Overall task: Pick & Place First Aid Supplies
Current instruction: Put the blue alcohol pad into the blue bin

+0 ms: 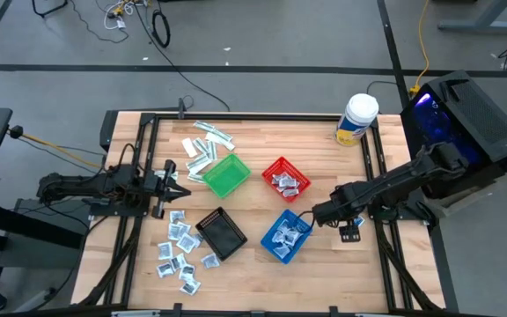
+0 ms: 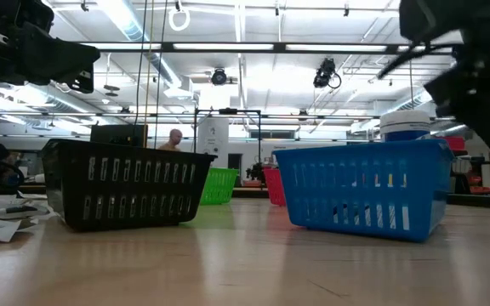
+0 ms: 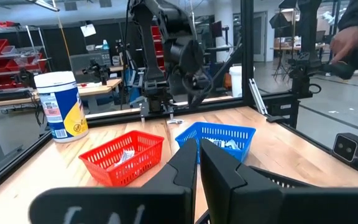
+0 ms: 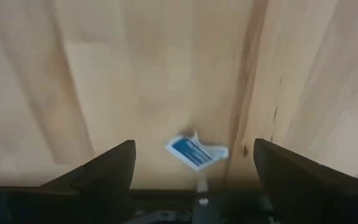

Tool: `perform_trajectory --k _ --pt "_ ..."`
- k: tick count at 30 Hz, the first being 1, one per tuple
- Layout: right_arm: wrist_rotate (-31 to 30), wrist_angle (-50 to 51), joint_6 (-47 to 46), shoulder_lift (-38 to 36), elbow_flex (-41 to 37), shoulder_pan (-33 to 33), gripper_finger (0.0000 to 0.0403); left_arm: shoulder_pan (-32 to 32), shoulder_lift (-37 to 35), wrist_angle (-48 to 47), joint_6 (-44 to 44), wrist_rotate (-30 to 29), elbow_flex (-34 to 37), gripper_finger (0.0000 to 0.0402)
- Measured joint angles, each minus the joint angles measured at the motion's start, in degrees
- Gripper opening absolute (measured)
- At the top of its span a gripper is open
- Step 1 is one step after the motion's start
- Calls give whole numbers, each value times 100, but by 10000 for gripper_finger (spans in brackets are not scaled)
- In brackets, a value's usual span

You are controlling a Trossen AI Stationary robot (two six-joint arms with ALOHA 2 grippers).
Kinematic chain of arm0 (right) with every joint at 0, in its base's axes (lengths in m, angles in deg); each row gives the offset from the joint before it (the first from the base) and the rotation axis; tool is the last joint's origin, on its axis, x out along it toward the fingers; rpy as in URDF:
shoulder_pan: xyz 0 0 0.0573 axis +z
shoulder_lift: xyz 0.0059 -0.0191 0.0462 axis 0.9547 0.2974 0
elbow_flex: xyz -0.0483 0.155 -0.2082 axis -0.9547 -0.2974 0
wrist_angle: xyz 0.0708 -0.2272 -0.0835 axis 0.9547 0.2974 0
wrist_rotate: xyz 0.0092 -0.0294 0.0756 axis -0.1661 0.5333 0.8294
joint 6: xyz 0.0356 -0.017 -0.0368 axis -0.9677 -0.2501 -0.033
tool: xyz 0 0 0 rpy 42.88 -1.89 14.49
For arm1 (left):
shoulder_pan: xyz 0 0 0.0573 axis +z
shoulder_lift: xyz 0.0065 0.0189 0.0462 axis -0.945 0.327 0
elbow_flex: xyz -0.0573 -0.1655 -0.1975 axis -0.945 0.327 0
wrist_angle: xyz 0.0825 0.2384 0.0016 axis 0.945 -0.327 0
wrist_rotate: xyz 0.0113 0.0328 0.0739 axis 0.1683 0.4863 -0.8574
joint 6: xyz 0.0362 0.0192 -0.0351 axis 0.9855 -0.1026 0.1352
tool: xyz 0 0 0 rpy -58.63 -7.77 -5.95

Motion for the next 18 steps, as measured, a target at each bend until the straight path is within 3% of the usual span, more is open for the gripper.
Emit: perform_trajectory --k 18 --pt "19 -360 -583 0 -1147 2 327 1 0 -1 0 0 0 25"
